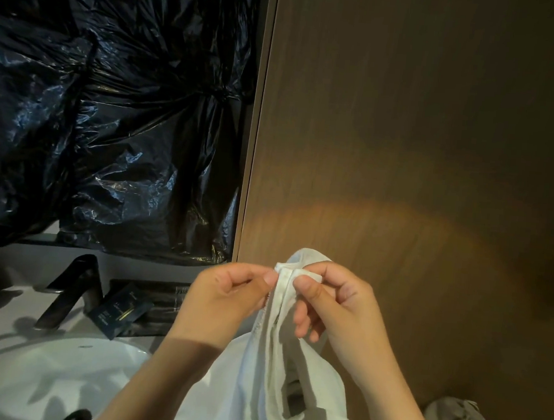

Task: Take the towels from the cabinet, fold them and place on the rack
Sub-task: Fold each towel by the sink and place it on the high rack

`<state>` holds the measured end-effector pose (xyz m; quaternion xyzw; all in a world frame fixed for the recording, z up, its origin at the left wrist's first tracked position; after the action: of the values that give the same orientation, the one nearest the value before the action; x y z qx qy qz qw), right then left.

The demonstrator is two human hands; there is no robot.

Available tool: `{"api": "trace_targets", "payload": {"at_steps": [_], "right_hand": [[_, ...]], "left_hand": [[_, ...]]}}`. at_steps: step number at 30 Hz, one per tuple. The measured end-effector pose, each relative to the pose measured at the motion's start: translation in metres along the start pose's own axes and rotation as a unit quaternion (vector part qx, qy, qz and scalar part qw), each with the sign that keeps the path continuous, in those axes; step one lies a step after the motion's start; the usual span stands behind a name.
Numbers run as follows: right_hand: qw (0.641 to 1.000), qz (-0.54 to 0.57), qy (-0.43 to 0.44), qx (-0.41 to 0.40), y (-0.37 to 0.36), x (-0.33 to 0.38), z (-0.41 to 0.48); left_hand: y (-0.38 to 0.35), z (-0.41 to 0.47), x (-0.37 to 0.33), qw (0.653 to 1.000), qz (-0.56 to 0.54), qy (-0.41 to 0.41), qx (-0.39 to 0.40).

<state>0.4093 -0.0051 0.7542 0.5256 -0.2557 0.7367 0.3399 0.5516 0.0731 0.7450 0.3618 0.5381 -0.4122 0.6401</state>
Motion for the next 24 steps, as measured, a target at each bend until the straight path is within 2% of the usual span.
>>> {"api": "trace_targets", "payload": {"at_steps": [5, 10, 15, 20, 24], "right_hand": [[1.000, 0.005, 0.000, -0.010, -0.001, -0.003, -0.002], [1.000, -0.005, 0.005, -0.003, -0.002, -0.001, -0.001], [0.999, -0.024, -0.026, 0.014, 0.011, -0.005, -0.002], [0.986, -0.130, -0.091, -0.048, 0.047, -0.023, -0.012], [0.955, -0.284, -0.082, -0.025, 0.064, -0.026, -0.015]], "left_hand": [[-0.002, -0.006, -0.001, 1.000, -0.002, -0.019, 0.022], [-0.002, -0.006, -0.001, 0.995, 0.065, -0.061, -0.038], [0.010, -0.001, -0.002, 0.994, 0.058, -0.080, -0.054], [0.025, 0.006, -0.010, 0.992, 0.052, -0.098, -0.053], [0.029, 0.012, -0.012, 0.987, 0.090, -0.111, -0.078]]}}
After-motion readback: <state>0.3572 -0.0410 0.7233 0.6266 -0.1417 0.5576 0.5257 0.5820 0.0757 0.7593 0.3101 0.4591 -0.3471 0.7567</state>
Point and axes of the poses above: each hand's wrist, its own z-axis towards the middle knuckle, its own y-axis out of the back of the hand, x = y × z, the point moved 2 cm from there along z, towards the middle knuckle, and after that the axes turned 6 degrees about z, right-handed, at the moved point
